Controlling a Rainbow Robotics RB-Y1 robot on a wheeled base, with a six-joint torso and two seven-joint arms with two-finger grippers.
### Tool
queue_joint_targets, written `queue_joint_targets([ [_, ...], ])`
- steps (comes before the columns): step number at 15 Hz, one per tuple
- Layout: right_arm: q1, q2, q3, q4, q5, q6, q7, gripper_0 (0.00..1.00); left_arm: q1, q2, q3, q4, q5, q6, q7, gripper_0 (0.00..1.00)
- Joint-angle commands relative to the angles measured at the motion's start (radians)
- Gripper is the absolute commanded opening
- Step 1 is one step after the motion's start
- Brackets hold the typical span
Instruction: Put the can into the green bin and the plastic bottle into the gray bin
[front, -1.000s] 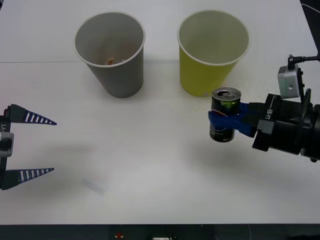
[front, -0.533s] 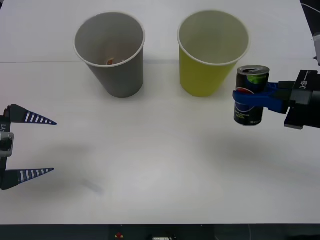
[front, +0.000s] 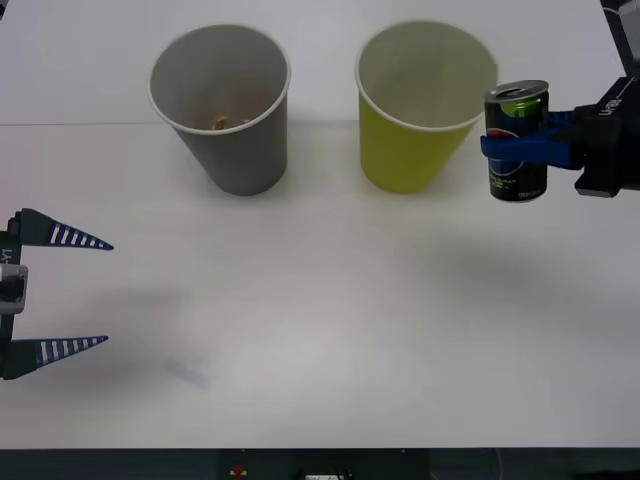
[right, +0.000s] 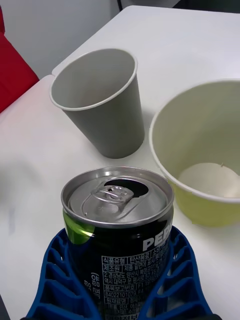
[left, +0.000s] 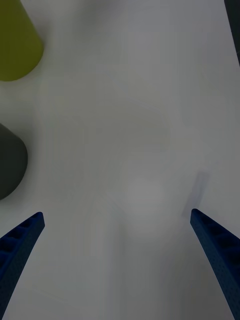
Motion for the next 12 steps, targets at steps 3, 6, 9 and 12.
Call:
queue_joint_targets([
  [3, -0.178, -0.029, 0.051, 0.152, 0.034, -0.07, 0.002, 0.0, 0.0, 0.0, 0.0, 0.0, 0.0, 0.0, 0.0, 1.0],
  [6, -0.275, -0.035, 0.107, 0.225, 0.126, -0.07, 0.002, 0.0, 0.0, 0.0, 0.0, 0.0, 0.0, 0.0, 0.0, 1.0],
  [9, -0.378, -0.033, 0.182, 0.325, 0.201, -0.053, 0.002, 0.0, 0.0, 0.0, 0.0, 0.0, 0.0, 0.0, 0.0, 1.0],
  [12, -0.46, -0.029, 0.276, 0.471, 0.229, 0.021, 0.017, 0.0, 0.0, 0.0, 0.0, 0.0, 0.0, 0.0, 0.0, 1.0],
])
